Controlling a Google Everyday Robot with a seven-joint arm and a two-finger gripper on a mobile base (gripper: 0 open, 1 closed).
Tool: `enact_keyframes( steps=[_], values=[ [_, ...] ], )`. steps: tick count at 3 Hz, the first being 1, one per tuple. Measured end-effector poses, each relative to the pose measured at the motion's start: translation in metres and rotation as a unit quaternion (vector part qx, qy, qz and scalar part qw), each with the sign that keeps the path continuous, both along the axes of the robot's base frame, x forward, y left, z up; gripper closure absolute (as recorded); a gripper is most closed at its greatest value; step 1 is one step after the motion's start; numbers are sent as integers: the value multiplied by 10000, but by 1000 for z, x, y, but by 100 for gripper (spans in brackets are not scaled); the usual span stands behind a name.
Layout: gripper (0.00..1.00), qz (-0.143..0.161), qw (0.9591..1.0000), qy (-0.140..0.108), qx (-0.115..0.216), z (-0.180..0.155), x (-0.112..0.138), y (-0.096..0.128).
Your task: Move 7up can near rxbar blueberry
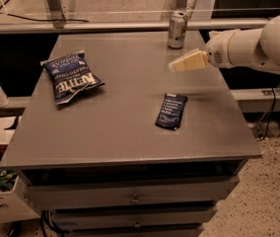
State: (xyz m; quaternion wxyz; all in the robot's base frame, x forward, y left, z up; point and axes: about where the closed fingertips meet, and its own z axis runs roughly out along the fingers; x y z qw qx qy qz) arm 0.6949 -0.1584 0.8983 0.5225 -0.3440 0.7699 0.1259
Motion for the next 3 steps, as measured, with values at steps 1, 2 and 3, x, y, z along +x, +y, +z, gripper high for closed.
enact_keyframes(
  steps=[1, 2, 3],
  values=[
    [0, -77, 9994, -224, 262, -8, 39, 6],
    [0, -247, 9974, -382, 550, -20, 69, 7],
    [0, -478, 9937, -542, 858, -27, 96, 5]
  ],
)
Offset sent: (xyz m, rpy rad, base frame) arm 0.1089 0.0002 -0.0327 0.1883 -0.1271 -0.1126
